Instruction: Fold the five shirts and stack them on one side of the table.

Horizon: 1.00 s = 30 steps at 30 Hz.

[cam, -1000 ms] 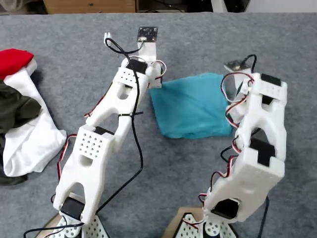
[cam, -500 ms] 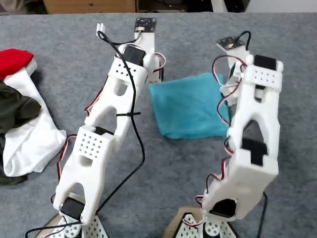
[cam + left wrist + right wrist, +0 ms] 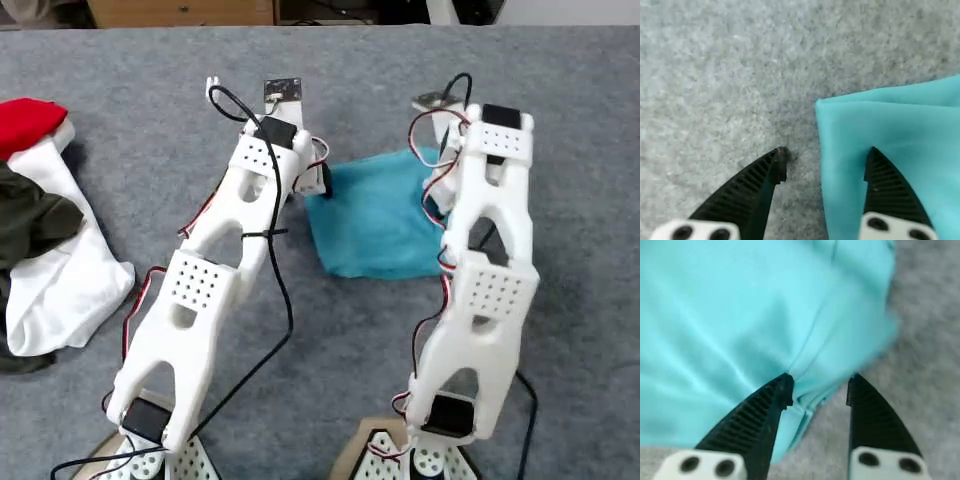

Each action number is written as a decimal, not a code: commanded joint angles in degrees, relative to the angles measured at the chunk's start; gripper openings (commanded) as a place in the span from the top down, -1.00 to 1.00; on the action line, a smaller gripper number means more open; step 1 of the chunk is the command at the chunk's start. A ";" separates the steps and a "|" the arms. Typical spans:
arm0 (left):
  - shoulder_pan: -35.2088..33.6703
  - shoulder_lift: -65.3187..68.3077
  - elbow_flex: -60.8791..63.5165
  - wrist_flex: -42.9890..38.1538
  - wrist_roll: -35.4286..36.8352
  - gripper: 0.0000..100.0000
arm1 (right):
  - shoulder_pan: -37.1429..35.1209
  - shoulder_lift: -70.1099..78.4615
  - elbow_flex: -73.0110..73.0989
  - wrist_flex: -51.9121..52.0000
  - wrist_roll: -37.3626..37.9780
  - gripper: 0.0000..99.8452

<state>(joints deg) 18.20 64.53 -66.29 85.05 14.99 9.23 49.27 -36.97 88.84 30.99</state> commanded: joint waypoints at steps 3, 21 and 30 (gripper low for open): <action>0.53 -0.04 -1.93 -1.41 0.53 0.64 | -0.40 5.05 -7.52 2.37 -0.62 0.74; 4.92 -0.31 -8.09 -1.93 5.27 0.96 | 0.31 2.95 -10.51 5.54 -0.62 0.99; 8.26 -0.31 -24.53 6.15 7.74 0.96 | 7.43 -9.19 -10.77 12.13 -2.46 0.99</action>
<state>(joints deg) 25.05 65.23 -84.13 89.45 22.20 12.92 47.43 -46.64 99.03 29.23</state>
